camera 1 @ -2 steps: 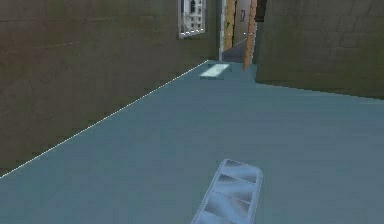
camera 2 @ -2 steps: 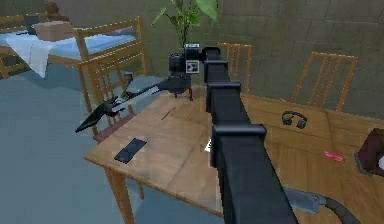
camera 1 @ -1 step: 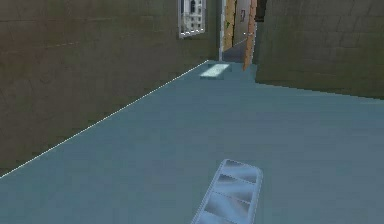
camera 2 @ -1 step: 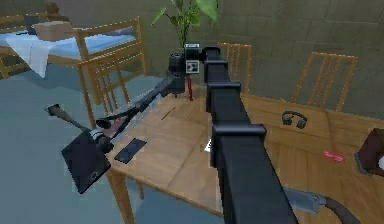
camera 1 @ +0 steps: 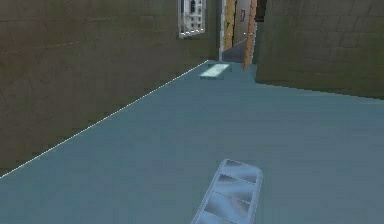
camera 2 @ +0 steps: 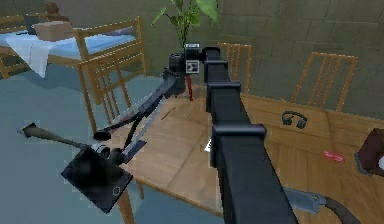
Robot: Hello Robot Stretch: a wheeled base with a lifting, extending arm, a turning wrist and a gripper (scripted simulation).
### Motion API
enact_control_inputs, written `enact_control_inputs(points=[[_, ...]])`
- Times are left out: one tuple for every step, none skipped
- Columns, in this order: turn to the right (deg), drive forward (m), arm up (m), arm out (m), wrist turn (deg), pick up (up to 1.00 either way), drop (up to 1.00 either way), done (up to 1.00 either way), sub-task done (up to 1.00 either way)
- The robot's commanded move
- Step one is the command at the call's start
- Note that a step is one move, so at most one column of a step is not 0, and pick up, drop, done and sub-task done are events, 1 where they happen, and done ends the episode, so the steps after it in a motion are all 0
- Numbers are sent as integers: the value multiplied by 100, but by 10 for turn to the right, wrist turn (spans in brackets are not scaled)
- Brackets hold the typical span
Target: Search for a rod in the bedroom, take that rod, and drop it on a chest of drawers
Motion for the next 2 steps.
enact_control_inputs(points=[[0, 0, 0, -38, 0, 0, 0, 0, 0], [-450, 0, 0, 0, 0, 0, 0, 0, 0]])
